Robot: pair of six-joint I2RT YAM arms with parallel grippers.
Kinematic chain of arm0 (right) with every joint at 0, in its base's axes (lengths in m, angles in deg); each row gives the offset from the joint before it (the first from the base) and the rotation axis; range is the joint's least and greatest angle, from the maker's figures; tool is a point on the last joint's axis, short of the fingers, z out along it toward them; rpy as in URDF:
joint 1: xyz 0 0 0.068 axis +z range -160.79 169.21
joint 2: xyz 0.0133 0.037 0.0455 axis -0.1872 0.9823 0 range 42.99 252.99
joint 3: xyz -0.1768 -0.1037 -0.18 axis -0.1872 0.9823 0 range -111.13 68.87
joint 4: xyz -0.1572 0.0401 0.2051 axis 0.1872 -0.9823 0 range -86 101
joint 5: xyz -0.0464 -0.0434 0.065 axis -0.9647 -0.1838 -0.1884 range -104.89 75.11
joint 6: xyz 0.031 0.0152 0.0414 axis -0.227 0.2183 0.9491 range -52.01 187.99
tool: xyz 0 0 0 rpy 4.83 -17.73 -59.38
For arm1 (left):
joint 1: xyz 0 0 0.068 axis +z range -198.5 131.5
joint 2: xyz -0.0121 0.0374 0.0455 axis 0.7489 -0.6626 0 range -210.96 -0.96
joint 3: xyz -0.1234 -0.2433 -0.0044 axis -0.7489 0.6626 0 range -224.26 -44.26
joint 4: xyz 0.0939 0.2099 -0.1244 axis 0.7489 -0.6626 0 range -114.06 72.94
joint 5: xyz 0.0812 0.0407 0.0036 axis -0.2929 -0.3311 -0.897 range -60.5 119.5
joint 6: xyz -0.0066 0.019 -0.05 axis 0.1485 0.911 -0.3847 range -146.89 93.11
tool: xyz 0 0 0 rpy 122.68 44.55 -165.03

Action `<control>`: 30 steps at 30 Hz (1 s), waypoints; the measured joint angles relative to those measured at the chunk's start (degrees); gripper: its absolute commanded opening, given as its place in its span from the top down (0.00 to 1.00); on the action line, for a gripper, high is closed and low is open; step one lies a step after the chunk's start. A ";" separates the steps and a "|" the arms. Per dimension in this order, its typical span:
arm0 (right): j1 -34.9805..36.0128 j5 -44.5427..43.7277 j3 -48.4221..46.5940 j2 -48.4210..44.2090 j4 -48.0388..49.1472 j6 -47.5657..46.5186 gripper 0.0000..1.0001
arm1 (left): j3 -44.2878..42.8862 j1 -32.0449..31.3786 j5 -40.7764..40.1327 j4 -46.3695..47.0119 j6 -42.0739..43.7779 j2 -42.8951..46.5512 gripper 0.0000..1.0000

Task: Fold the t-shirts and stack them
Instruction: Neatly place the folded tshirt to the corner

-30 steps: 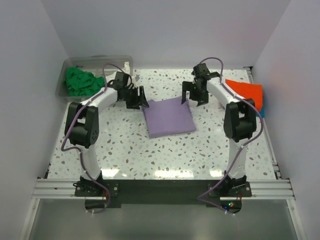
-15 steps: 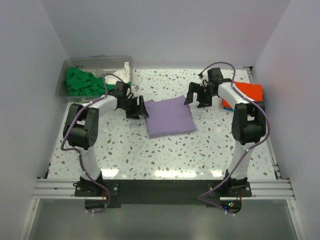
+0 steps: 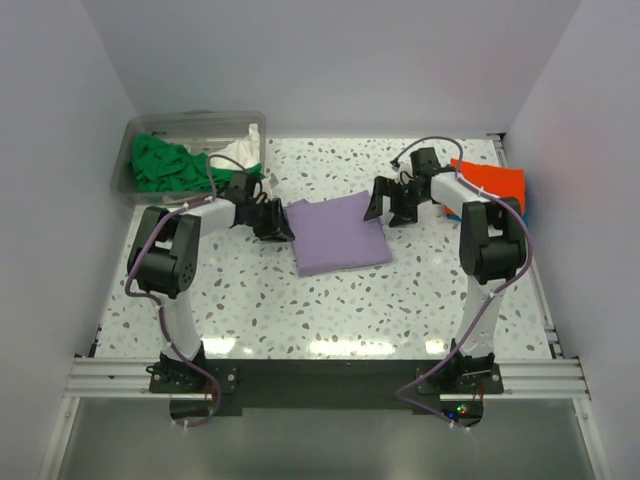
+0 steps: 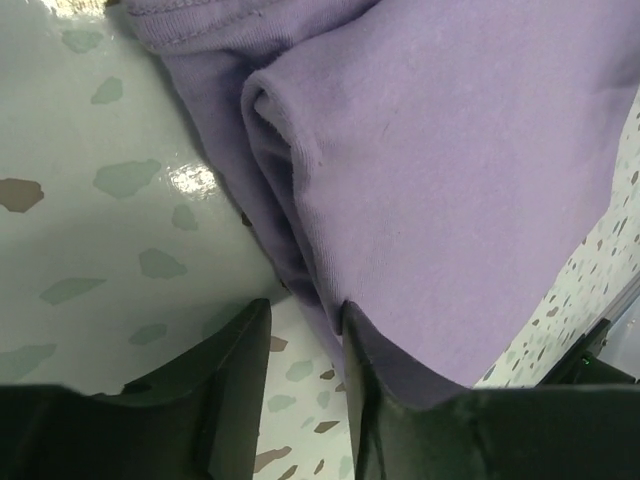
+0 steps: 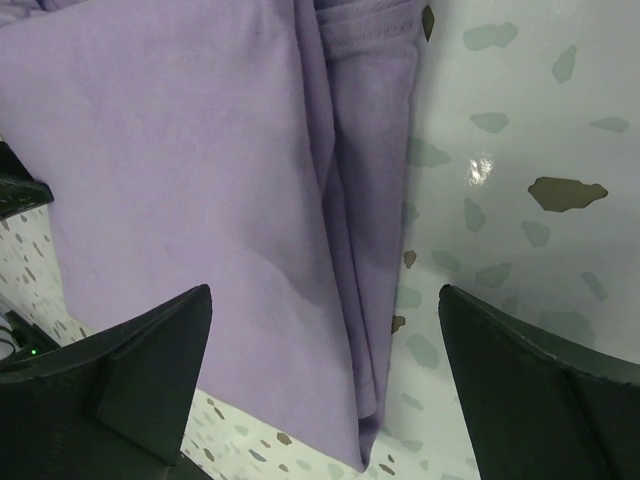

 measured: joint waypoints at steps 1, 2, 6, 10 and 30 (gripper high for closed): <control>0.00 0.13 0.24 0.20 0.17 -0.04 0.01 | 0.26 0.00 0.04 0.26 0.04 -0.13 0.64; 0.00 0.22 0.59 0.31 0.35 -0.13 0.01 | 0.61 0.00 0.17 0.59 0.00 -0.22 0.69; -0.04 0.94 1.16 0.39 0.66 -0.42 0.01 | 1.62 0.00 0.81 1.97 -0.26 -0.52 0.78; -0.28 3.13 1.36 0.94 1.64 -0.72 0.01 | 2.36 0.00 1.51 3.50 -0.31 -0.72 0.85; 0.44 14.49 0.61 5.22 7.32 0.33 0.11 | 2.64 0.02 3.48 5.46 -0.31 -1.77 0.95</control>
